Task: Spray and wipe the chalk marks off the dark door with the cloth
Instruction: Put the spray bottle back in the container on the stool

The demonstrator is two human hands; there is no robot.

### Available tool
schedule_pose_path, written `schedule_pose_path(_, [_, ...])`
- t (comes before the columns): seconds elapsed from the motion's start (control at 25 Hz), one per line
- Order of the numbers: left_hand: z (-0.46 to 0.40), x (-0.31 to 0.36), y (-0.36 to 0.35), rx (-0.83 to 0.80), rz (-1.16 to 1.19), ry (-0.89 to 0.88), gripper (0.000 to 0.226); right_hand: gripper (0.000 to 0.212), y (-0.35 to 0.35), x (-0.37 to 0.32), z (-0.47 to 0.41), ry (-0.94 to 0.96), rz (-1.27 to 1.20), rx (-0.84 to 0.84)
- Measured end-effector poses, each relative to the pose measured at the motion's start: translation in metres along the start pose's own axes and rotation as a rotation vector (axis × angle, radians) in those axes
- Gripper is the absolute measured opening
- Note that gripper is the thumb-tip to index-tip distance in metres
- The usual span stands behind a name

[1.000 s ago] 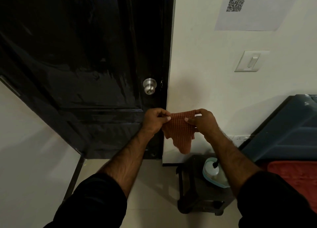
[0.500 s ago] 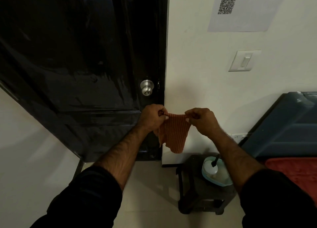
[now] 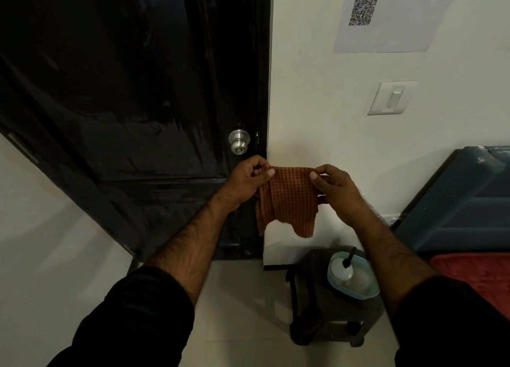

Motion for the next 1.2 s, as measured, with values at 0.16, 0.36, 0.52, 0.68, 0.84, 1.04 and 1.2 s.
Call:
schedule_pose_path(0.16, [-0.001, -0.012, -0.006, -0.01, -0.041, 0.072, 0.011, 0.021, 0.005, 0.008, 0.0, -0.036, 0.027, -0.07])
schedule_pose_path(0.36, [-0.002, -0.02, -0.028, -0.105, -0.195, 0.031, 0.004, 0.004, 0.02, 0.04, 0.002, -0.119, 0.155, -0.003])
schedule_pose_path(0.52, [-0.006, -0.044, -0.055, -0.158, -0.377, -0.001, 0.009, 0.013, 0.034, 0.068, 0.02, -0.149, 0.343, 0.023])
schedule_pose_path(0.68, [0.001, -0.089, -0.108, -0.247, -0.415, 0.081, 0.012, 0.034, 0.053, 0.114, 0.058, -0.2, 0.397, 0.046])
schedule_pose_path(0.84, [0.019, -0.141, -0.183, -0.44, -0.464, 0.14, 0.013, 0.032, 0.082, 0.188, 0.118, -0.386, 0.413, 0.123])
schedule_pose_path(1.04, [0.038, -0.208, -0.271, -0.6, -0.549, 0.15, 0.02, 0.024, 0.108, 0.283, 0.182, -0.561, 0.453, 0.232])
schedule_pose_path(1.2, [0.046, -0.265, -0.32, -0.592, -0.563, 0.243, 0.02, 0.016, 0.118, 0.352, 0.207, -0.717, 0.463, 0.263])
Point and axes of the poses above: each hand's wrist, its own z-axis away from the middle knuckle, its own y-axis out of the back of the hand, x = y × z, the point moved 10 cm from there along -z, towards the middle knuckle, and after that the axes turned 12 degrees about z, right-handed, at the moved point
